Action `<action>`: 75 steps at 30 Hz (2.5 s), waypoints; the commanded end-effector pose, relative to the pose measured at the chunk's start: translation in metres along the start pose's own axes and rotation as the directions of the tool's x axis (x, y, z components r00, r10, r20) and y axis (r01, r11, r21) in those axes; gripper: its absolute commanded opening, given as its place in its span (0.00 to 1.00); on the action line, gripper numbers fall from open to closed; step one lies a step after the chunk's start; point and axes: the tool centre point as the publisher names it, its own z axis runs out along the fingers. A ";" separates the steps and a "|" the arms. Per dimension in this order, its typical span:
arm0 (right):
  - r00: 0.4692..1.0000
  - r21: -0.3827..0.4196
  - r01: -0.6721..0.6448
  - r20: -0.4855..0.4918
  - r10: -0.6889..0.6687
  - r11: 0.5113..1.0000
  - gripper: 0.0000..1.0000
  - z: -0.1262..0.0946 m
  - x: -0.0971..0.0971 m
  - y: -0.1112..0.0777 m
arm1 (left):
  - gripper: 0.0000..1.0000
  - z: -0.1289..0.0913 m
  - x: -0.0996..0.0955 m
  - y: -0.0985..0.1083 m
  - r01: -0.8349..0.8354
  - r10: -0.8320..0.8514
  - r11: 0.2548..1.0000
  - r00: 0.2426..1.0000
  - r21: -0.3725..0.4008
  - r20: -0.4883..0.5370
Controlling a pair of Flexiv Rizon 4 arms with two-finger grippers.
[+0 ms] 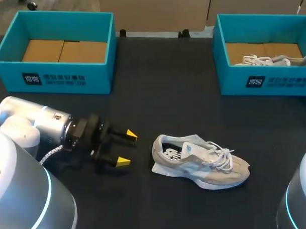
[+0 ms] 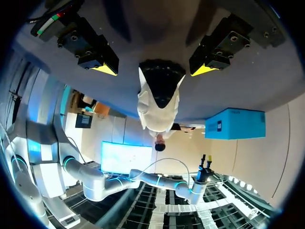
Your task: Take the shoe out of the shoebox, open the shoe tongue, remove and reinsert the insole, then place the shoe into the shoebox
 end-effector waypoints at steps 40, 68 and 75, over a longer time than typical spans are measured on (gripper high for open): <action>1.000 -0.001 -0.001 0.001 0.001 1.000 1.00 0.000 0.000 -0.001 | 1.00 0.051 -0.014 0.008 0.032 -0.033 0.999 0.998 0.018 0.046; 1.000 -0.001 -0.001 0.001 0.001 1.000 1.00 0.000 0.000 -0.001 | 1.00 0.090 -0.017 0.008 0.024 -0.024 1.000 1.000 -0.005 -0.007; 1.000 -0.001 -0.001 0.001 0.001 1.000 1.00 0.000 0.000 -0.001 | 1.00 0.094 -0.016 0.007 0.022 -0.022 1.000 1.000 -0.008 -0.012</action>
